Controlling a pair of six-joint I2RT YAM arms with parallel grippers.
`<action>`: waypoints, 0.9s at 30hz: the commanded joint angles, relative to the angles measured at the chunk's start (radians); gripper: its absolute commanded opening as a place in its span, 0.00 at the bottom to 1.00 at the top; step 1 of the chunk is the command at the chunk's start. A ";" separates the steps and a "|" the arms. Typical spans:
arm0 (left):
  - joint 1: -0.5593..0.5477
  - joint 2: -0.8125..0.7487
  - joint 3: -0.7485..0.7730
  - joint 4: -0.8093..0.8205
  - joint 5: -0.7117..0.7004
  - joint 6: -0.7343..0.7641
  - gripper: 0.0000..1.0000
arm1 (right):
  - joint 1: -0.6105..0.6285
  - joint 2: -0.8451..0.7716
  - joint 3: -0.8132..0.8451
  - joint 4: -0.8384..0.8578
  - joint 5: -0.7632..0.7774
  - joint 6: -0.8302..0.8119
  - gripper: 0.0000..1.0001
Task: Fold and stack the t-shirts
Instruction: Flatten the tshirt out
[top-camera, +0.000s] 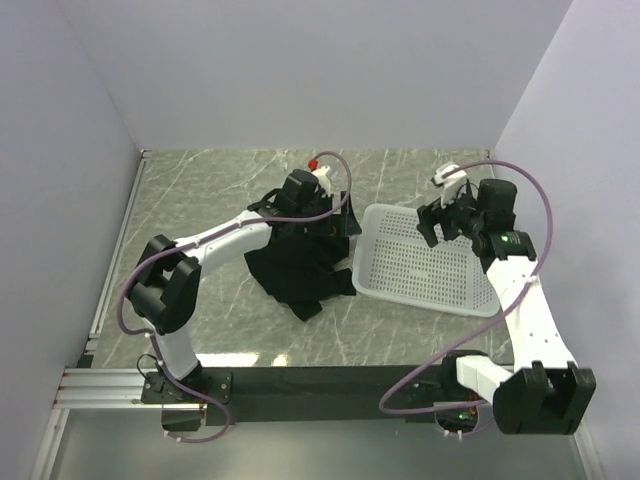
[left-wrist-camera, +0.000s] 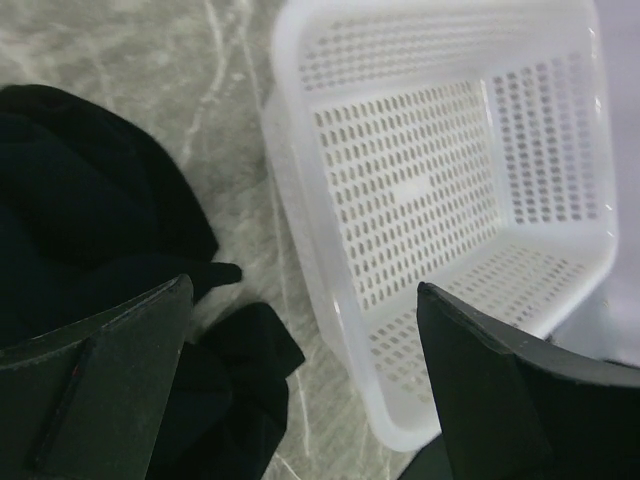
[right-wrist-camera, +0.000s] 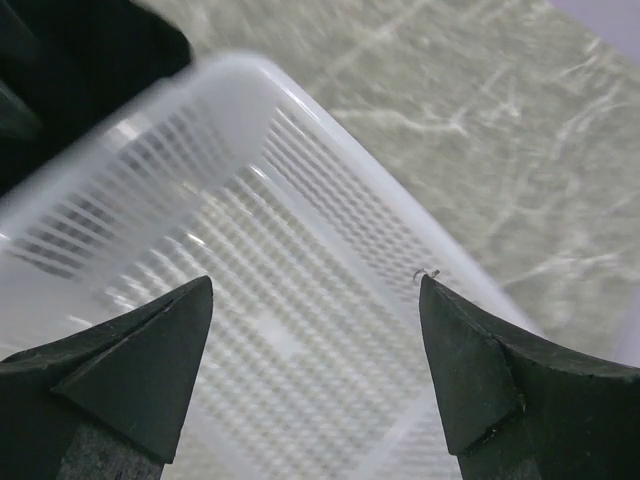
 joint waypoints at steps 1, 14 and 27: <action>0.002 -0.074 0.033 -0.005 -0.130 0.033 0.99 | -0.018 0.080 -0.025 -0.004 0.098 -0.366 0.90; 0.004 -0.372 -0.166 -0.071 -0.343 0.134 0.99 | -0.073 0.758 0.633 -0.541 -0.132 -0.948 0.85; 0.004 -0.530 -0.240 -0.103 -0.463 0.101 0.99 | -0.043 0.975 0.715 -0.480 -0.033 -0.777 0.41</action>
